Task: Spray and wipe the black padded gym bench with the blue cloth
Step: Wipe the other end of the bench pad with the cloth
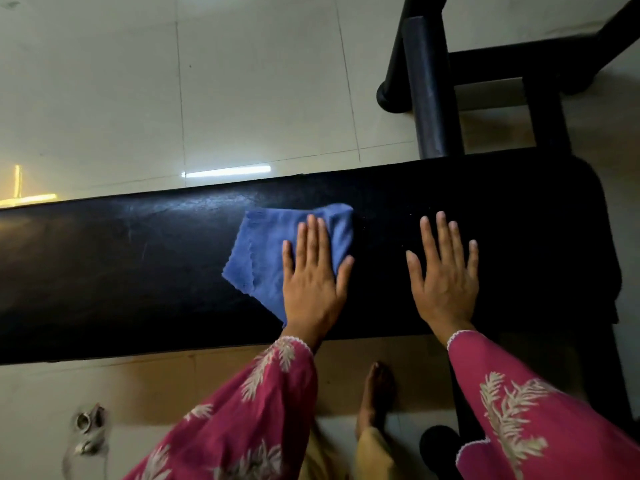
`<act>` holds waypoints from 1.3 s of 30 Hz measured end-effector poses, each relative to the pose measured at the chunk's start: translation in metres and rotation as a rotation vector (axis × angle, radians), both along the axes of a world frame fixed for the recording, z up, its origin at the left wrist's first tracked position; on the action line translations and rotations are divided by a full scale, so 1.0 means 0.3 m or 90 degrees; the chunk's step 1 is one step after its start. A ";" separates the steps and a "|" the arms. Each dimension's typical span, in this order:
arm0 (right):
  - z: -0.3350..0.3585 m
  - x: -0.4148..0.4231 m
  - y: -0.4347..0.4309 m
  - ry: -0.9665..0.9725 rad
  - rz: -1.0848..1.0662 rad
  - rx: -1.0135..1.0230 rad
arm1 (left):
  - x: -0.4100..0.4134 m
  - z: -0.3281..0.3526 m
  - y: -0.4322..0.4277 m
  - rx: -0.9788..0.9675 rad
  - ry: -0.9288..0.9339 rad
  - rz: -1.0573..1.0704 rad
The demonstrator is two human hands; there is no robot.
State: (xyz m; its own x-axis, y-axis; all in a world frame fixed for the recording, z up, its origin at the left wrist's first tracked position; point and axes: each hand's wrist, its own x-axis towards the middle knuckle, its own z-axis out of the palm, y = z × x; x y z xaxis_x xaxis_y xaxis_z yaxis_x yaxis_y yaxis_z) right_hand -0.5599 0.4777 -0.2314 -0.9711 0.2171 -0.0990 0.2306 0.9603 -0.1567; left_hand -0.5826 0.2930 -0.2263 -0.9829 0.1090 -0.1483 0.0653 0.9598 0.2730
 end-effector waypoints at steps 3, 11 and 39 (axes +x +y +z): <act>0.002 -0.001 -0.001 0.005 0.002 0.006 | 0.017 -0.023 -0.117 -0.007 0.060 -0.180; -0.007 0.000 0.001 0.025 0.001 0.014 | 0.073 -0.006 0.009 -0.007 0.018 -0.056; -0.002 -0.085 -0.458 0.011 0.205 0.036 | -0.109 -0.025 -0.500 0.003 0.029 0.138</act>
